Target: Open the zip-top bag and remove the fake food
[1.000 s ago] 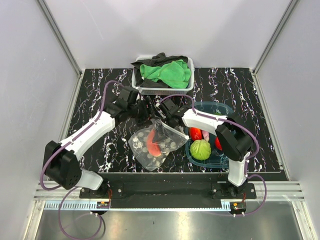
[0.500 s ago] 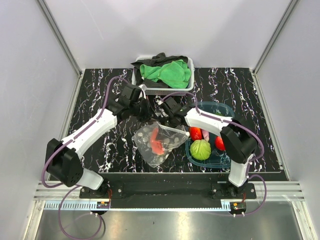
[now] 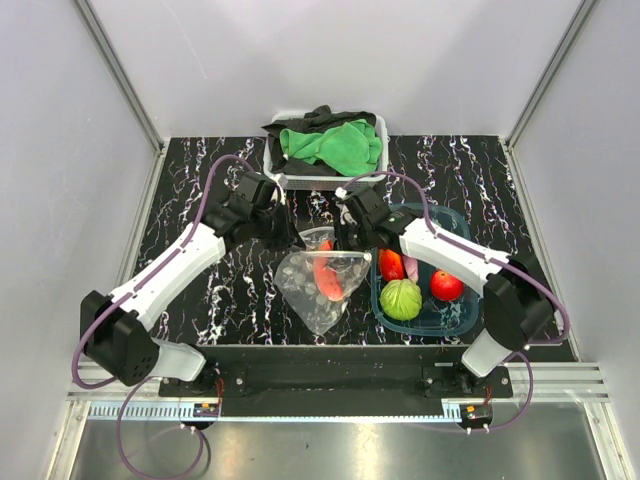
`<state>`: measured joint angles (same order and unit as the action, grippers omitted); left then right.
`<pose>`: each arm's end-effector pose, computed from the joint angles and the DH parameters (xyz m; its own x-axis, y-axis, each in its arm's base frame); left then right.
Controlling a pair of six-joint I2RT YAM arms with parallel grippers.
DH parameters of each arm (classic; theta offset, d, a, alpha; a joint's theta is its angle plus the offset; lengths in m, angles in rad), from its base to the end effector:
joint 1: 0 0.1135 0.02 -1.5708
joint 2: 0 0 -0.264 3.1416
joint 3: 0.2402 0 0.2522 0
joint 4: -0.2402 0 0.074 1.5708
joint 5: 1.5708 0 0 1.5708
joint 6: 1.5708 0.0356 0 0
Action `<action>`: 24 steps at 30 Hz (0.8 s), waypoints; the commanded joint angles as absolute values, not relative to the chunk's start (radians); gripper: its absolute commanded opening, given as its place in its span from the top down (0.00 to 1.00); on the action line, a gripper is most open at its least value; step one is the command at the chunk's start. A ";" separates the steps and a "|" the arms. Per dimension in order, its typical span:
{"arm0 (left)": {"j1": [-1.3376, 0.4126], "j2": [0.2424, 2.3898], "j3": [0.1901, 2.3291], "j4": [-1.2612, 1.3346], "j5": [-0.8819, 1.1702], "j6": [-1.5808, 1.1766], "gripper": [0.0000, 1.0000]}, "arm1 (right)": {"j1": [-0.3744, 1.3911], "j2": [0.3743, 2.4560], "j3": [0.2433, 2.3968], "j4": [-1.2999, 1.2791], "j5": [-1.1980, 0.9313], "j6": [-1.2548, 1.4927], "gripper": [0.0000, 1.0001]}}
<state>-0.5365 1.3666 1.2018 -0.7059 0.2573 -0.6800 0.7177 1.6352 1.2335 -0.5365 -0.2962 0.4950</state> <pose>0.2427 -0.1549 0.3081 -0.9105 -0.1660 -0.3786 0.0806 0.8270 -0.5565 0.2567 0.2379 0.2493 -0.8952 -0.1784 -0.4085 -0.3793 0.7861 0.4880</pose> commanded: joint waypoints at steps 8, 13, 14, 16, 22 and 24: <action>-0.531 1.319 1.226 -0.741 0.216 -0.672 1.00 | 0.687 1.428 1.175 -0.508 -0.265 0.413 1.00; -0.532 1.325 1.235 -0.739 0.276 -0.687 1.00 | 0.686 1.414 1.172 -0.469 -0.340 0.382 1.00; -0.532 1.324 1.239 -0.739 0.279 -0.687 1.00 | 0.687 1.420 1.183 -0.465 -0.391 0.370 1.00; -0.532 1.328 1.262 -0.738 0.284 -0.684 1.00 | 0.695 1.442 1.190 -0.463 -0.428 0.350 1.00; -0.532 1.370 1.339 -0.758 0.226 -0.643 1.00 | 0.718 1.422 1.183 -0.465 -0.457 0.351 1.00; -0.532 1.381 1.351 -0.764 0.212 -0.632 1.00 | 0.730 1.402 1.190 -0.466 -0.448 0.351 1.00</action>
